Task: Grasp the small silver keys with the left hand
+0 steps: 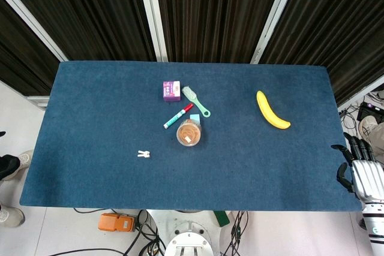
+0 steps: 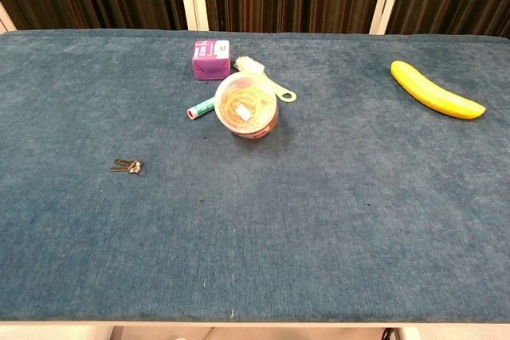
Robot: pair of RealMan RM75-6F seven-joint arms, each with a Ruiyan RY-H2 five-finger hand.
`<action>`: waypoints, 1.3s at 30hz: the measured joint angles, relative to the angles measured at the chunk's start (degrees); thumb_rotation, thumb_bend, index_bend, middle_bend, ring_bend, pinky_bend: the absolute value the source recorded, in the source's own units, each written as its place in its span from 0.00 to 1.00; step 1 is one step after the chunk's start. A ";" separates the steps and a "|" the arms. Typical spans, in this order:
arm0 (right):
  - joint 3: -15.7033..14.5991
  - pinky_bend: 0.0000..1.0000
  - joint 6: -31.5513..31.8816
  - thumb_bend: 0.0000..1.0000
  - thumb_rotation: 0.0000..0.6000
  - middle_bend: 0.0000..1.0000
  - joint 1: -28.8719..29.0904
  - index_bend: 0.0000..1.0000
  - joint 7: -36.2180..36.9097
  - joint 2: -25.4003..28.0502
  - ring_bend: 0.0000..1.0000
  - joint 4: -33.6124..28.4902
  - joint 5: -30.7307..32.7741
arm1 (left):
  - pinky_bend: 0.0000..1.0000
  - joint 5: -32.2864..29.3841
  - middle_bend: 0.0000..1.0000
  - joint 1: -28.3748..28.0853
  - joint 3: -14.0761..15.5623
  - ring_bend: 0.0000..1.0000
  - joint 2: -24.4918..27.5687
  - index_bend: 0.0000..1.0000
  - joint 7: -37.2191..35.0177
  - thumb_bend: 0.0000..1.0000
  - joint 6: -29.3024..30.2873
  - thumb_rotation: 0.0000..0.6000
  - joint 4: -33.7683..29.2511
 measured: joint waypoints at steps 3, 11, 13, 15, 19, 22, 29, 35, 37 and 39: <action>-0.02 0.00 0.10 1.00 1.00 0.10 -0.05 0.33 -0.05 0.01 0.05 -0.06 -0.06 | 0.07 0.14 0.15 0.02 0.08 0.01 0.02 0.21 0.03 0.26 0.02 1.00 -0.07; -0.04 0.00 0.23 1.00 1.00 0.10 -0.14 0.33 -0.08 0.05 0.05 -0.16 -0.06 | 0.07 1.07 0.15 0.14 0.24 0.01 0.20 0.21 -0.21 0.26 0.64 1.00 -0.61; -0.09 0.00 0.09 1.00 1.00 0.10 -0.13 0.33 -0.08 0.12 0.05 -0.20 -0.01 | 0.07 1.29 0.15 0.17 0.37 0.01 0.22 0.21 -0.07 0.26 0.73 1.00 -0.71; -0.06 0.00 0.04 1.00 1.00 0.10 -0.12 0.33 0.03 0.19 0.05 -0.30 0.08 | 0.07 1.45 0.15 0.19 0.47 0.01 0.19 0.21 0.02 0.26 0.77 1.00 -0.90; -0.02 0.00 0.16 1.00 1.00 0.10 -0.18 0.33 0.25 0.24 0.05 -0.41 0.12 | 0.07 1.93 0.15 0.08 0.66 0.01 0.16 0.21 0.28 0.26 0.74 1.00 -1.52; 0.02 0.00 -0.13 1.00 1.00 0.10 -0.11 0.33 0.38 0.24 0.05 -0.52 0.32 | 0.07 3.82 0.15 -0.29 1.18 0.01 0.34 0.21 -0.79 0.26 0.39 1.00 -2.48; -0.17 0.00 -0.11 1.00 1.00 0.10 -0.09 0.32 0.31 0.27 0.05 -0.59 -0.10 | 0.07 14.44 0.15 -3.28 4.22 0.01 1.18 0.21 -5.38 0.26 -2.39 1.00 -5.69; -0.23 0.00 -0.14 1.00 1.00 0.10 -0.13 0.33 0.48 0.32 0.05 -0.62 -0.10 | 0.07 20.38 0.15 -9.45 5.65 0.01 1.70 0.21 -5.87 0.26 -9.03 1.00 -9.06; -0.22 0.00 -0.24 1.00 1.00 0.10 -0.09 0.33 0.47 0.33 0.05 -0.64 -0.05 | 0.07 21.57 0.15 -11.25 5.87 0.01 1.60 0.21 -5.77 0.26 -10.82 1.00 -9.69; -0.22 0.00 -0.37 1.00 1.00 0.10 -0.05 0.32 0.39 0.32 0.05 -0.67 0.06 | 0.07 22.73 0.15 -12.89 6.12 0.01 1.17 0.21 -5.34 0.26 -12.55 1.00 -10.09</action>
